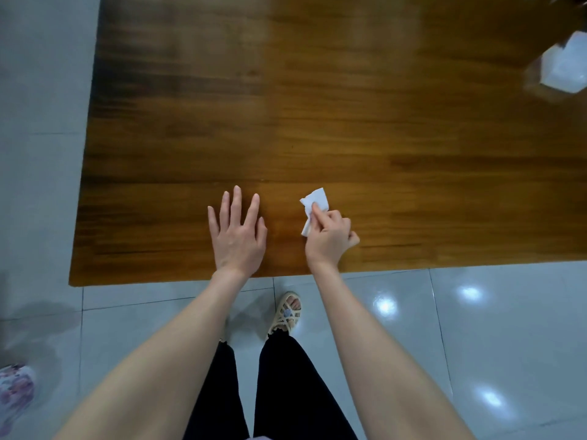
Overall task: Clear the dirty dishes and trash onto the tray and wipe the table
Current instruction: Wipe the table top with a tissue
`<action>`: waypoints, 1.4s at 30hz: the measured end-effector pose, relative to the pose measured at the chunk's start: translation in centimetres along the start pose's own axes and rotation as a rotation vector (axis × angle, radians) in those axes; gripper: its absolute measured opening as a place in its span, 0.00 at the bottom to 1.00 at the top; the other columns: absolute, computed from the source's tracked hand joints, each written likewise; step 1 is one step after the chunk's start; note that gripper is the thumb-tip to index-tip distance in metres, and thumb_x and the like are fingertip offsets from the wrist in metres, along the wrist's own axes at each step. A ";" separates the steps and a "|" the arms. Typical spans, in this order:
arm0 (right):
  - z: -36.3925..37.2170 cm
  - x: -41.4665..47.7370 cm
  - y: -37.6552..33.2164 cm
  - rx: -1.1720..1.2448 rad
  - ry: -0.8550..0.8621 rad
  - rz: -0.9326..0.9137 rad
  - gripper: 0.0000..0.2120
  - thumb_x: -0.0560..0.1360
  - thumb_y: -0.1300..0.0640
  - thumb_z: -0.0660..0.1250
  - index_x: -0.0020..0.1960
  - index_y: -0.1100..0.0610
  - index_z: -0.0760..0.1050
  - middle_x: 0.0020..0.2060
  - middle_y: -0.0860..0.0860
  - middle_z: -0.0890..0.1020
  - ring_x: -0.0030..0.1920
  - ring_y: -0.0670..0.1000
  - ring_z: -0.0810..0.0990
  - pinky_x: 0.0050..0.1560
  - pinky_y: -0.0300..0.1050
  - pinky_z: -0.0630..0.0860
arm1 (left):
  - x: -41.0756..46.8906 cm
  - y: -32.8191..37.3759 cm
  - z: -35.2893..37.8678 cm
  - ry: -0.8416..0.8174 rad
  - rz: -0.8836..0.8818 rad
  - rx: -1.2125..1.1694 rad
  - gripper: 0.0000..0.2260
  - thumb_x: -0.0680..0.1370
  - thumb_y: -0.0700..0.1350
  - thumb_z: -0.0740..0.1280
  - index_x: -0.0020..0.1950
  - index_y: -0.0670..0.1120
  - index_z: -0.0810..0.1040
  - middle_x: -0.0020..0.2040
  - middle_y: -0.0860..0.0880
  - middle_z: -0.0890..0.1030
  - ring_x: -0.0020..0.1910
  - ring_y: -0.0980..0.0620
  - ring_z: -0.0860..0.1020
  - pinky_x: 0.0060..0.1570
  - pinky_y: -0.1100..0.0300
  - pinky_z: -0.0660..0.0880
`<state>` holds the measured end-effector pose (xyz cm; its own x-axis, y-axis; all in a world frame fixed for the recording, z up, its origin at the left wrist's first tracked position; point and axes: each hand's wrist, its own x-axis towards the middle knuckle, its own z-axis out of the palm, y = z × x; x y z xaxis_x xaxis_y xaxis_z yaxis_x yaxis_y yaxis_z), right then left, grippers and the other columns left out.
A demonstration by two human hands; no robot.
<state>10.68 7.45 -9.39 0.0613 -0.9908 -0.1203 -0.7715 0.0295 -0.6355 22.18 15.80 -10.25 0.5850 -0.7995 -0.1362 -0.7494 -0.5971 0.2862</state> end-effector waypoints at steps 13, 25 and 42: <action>-1.9 8.1 1.6 0.034 0.015 0.035 0.11 0.79 0.55 0.65 0.59 0.51 0.81 0.50 0.50 0.81 0.53 0.51 0.72 0.51 0.45 0.53 | 1.7 3.6 1.6 -0.012 -0.044 0.065 0.25 0.80 0.57 0.49 0.77 0.53 0.61 0.78 0.45 0.57 0.78 0.43 0.52 0.74 0.44 0.42; 1.8 13.9 -4.7 0.046 -0.066 -0.033 0.11 0.79 0.54 0.64 0.58 0.51 0.81 0.49 0.48 0.80 0.55 0.51 0.71 0.56 0.48 0.56 | 7.2 3.0 0.0 0.126 -0.103 -0.027 0.20 0.80 0.51 0.59 0.70 0.46 0.72 0.72 0.40 0.68 0.72 0.39 0.64 0.72 0.41 0.52; 3.3 19.1 -7.3 0.024 0.023 0.101 0.12 0.80 0.54 0.63 0.60 0.50 0.80 0.51 0.49 0.80 0.55 0.51 0.71 0.53 0.46 0.54 | 13.0 3.4 -0.4 -0.003 -0.098 0.022 0.24 0.81 0.54 0.50 0.75 0.49 0.64 0.76 0.42 0.62 0.76 0.41 0.58 0.73 0.42 0.49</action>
<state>19.56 -11.21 -9.63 -0.0312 -0.9854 -0.1674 -0.7579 0.1325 -0.6387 27.41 3.39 -10.63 0.6553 -0.7371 -0.1653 -0.6950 -0.6740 0.2503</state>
